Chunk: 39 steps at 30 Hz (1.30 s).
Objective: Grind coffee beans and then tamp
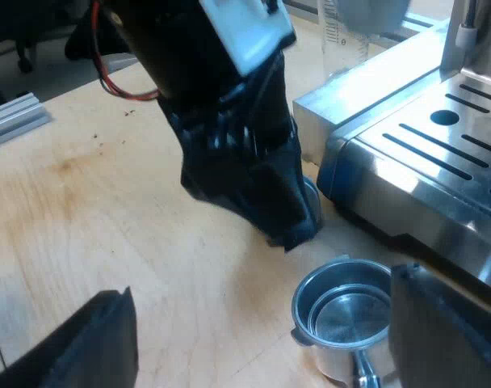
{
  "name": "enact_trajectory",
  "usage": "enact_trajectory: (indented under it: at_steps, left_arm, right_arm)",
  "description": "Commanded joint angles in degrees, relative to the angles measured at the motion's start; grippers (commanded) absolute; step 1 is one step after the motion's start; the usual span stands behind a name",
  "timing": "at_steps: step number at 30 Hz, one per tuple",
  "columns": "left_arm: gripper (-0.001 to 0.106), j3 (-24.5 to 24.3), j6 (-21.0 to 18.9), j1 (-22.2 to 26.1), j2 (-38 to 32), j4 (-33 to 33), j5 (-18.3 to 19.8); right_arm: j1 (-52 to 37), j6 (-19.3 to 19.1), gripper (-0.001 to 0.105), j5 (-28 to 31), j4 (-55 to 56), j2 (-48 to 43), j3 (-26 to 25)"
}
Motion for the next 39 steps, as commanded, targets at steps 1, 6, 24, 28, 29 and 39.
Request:
enact_trajectory:
  at_steps: [1, 6, 24, 28, 29, 39]
  left_arm:
    - [0.074, -0.1, 0.4, 0.1, -4.3, 0.2, -0.1]
    - [0.074, -0.1, -1.1, 0.1, -10.9, 0.6, -0.1]
    - [0.074, -0.1, -2.4, 0.1, -33.2, 3.2, -1.6]
    - [0.074, -1.4, -2.4, 0.1, -37.1, 3.2, -1.6]
    - [0.074, -1.6, -2.4, 0.1, -37.3, 3.2, -1.6]
    - [0.074, -9.8, -3.9, 0.1, -38.0, 3.6, -4.1]
  right_arm:
    - [0.1, 0.1, 0.066, -0.6, -0.3, -0.1, -0.2]
    - [0.1, -0.1, 0.066, -0.6, -0.4, -0.1, -0.2]
    - [0.1, -0.7, 0.066, -0.6, 15.0, -9.0, -5.6]
    - [0.1, -0.7, 0.066, -0.6, 25.4, -12.6, -10.1]
    - [0.1, -0.7, 0.066, -0.6, 26.3, -13.1, -10.6]
    - [-1.1, -3.3, 0.066, 1.2, 42.4, -16.0, -20.2]
